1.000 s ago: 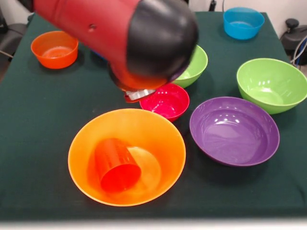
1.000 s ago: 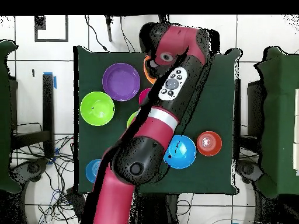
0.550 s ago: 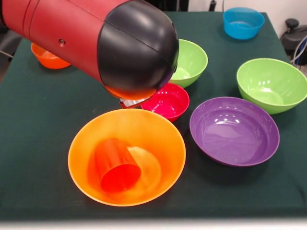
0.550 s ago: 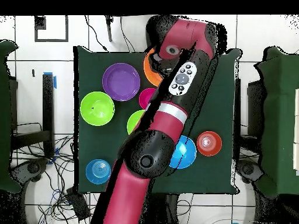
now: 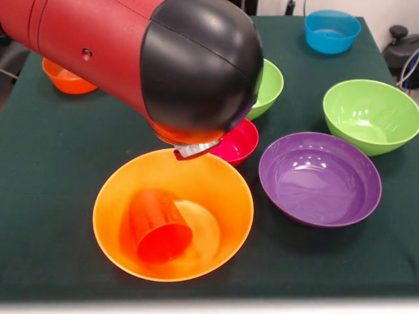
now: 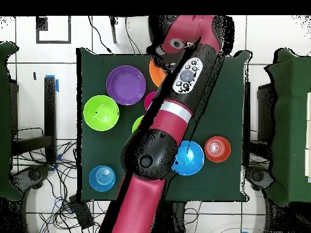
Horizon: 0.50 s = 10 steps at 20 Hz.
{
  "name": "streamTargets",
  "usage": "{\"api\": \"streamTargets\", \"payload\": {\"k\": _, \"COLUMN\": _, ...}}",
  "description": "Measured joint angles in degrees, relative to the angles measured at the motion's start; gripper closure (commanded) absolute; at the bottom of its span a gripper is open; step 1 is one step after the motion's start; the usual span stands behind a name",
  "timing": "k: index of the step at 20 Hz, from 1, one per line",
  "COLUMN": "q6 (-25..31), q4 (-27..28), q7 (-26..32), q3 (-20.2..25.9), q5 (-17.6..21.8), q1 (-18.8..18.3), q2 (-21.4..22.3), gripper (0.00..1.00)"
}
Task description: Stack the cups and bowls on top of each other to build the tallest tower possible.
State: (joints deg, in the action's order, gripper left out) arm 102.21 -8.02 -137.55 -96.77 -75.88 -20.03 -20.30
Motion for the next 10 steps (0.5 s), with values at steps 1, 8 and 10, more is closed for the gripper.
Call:
{"api": "streamTargets", "payload": {"k": 1, "q6": 0.00, "q4": 0.01, "q7": 0.00, "q3": -1.14, "q5": -1.14, "q1": -0.14, "q2": -0.05, "gripper": 0.00}}
{"api": "streamTargets", "payload": {"k": 8, "q6": 0.00, "q4": 0.04, "q7": 0.00, "q3": -7.89, "q5": -7.17, "q1": -1.02, "q2": -0.56, "gripper": 0.00}}
{"api": "streamTargets", "payload": {"k": 10, "q6": 0.00, "q4": 0.05, "q7": 0.00, "q3": -9.49, "q5": -8.33, "q1": -1.16, "q2": -0.68, "gripper": 0.00}}
